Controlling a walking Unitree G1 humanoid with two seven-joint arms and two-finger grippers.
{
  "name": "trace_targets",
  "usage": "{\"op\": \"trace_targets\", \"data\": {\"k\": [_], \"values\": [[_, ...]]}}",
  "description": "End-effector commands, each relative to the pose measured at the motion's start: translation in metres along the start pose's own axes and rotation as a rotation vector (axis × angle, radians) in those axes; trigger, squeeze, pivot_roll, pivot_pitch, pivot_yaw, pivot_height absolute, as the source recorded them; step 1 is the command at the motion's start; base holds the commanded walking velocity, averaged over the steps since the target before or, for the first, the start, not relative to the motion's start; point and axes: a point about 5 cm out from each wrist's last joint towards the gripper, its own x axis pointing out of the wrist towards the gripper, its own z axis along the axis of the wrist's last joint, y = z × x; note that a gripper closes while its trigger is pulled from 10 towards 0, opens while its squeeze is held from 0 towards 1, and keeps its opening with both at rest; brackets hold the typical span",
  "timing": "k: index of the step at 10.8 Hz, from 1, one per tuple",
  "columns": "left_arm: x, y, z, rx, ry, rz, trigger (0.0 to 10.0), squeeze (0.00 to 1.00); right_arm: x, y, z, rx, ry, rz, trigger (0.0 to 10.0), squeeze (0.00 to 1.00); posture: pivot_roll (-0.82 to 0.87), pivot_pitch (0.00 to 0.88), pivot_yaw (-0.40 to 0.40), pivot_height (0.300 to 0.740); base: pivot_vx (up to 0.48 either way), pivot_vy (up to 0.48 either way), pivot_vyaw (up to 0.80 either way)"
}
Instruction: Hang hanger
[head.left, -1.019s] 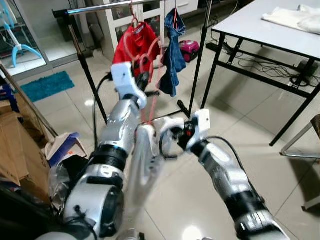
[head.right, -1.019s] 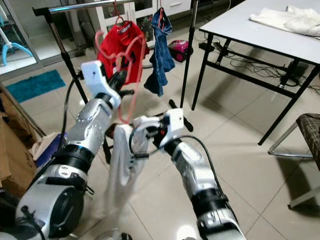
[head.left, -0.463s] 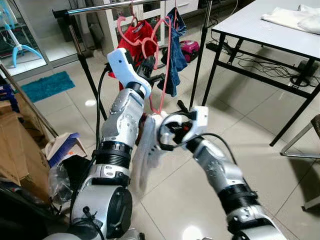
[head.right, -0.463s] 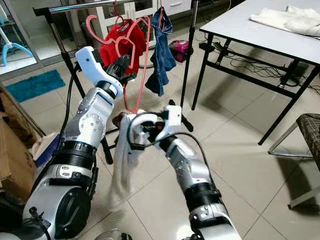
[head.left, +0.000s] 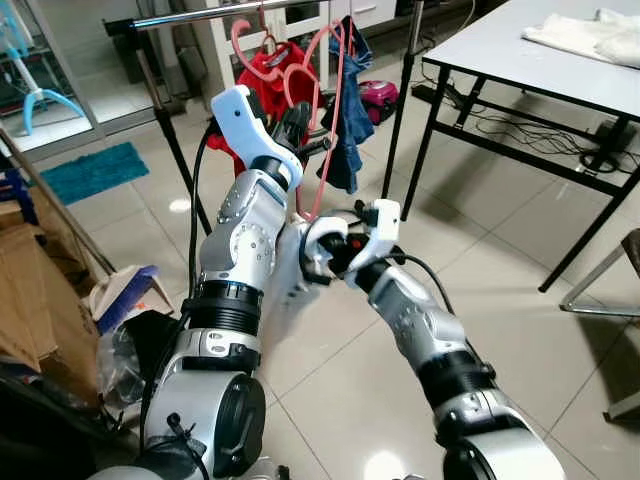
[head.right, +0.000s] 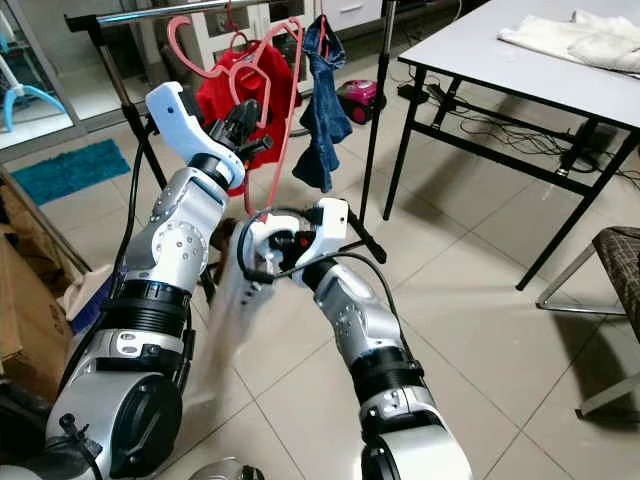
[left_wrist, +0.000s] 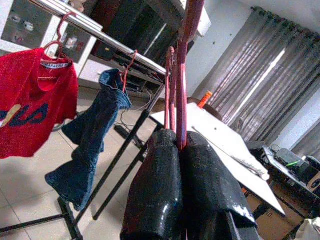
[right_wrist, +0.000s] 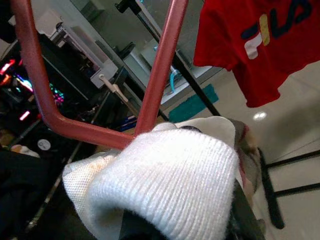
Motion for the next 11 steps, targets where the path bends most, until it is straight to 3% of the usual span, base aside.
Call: {"op": "trace_targets", "data": {"k": [1, 2, 3, 4, 6, 7, 8, 10, 11], "values": [[0.001, -0.006, 0.003, -0.004, -0.004, -0.021, 10.0, 0.0, 0.004, 0.002, 0.001, 0.061, 0.003, -0.008, 10.0, 0.0, -0.01, 0.0, 0.05, 0.74, 0.0, 0.0, 0.0], [0.0, -0.004, 0.001, -0.001, 0.004, -0.016, 10.0, 0.0, 0.003, 0.0, -0.001, 0.06, 0.013, -0.017, 10.0, 0.62, -0.01, 0.0, 0.049, 0.74, 0.0, 0.0, 0.0], [-0.001, -0.004, 0.0, 0.0, 0.009, -0.014, 10.0, 0.0, 0.002, -0.001, -0.003, 0.023, 0.026, -0.012, 10.0, 0.6, -0.01, 0.0, 0.049, 0.74, 0.0, 0.0, 0.0], [-0.001, -0.005, -0.001, 0.003, 0.011, -0.015, 10.0, 0.0, 0.0, 0.0, -0.005, -0.037, 0.045, 0.007, 10.0, 0.0, -0.01, 0.0, 0.05, 0.74, 0.0, 0.0, 0.0], [-0.001, -0.007, 0.0, 0.023, 0.008, -0.028, 10.0, 0.0, -0.005, 0.005, -0.017, -0.438, 0.145, 0.096, 10.0, 0.0, -0.02, 0.0, 0.051, 0.74, 0.0, 0.0, 0.0], [0.0, -0.009, 0.001, 0.023, 0.004, -0.032, 10.0, 0.0, -0.007, 0.006, -0.023, -0.572, 0.189, 0.129, 10.0, 0.0, -0.02, 0.0, 0.051, 0.74, 0.0, 0.0, 0.0], [0.0, -0.009, 0.001, 0.02, 0.003, -0.034, 10.0, 0.0, -0.006, 0.007, -0.025, -0.555, 0.184, 0.127, 10.0, 0.0, -0.02, 0.0, 0.051, 0.74, 0.0, 0.0, 0.0], [0.001, -0.01, 0.002, 0.014, 0.002, -0.034, 10.0, 0.0, 0.0, 0.011, -0.026, -0.436, 0.124, 0.104, 10.0, 0.0, -0.02, 0.0, 0.052, 0.74, 0.0, 0.0, 0.0], [0.001, -0.01, 0.002, 0.013, 0.001, -0.036, 10.0, 0.0, 0.007, 0.014, -0.027, -0.443, 0.097, 0.061, 10.0, 0.0, -0.02, 0.0, 0.052, 0.74, 0.0, 0.0, 0.0]]}}
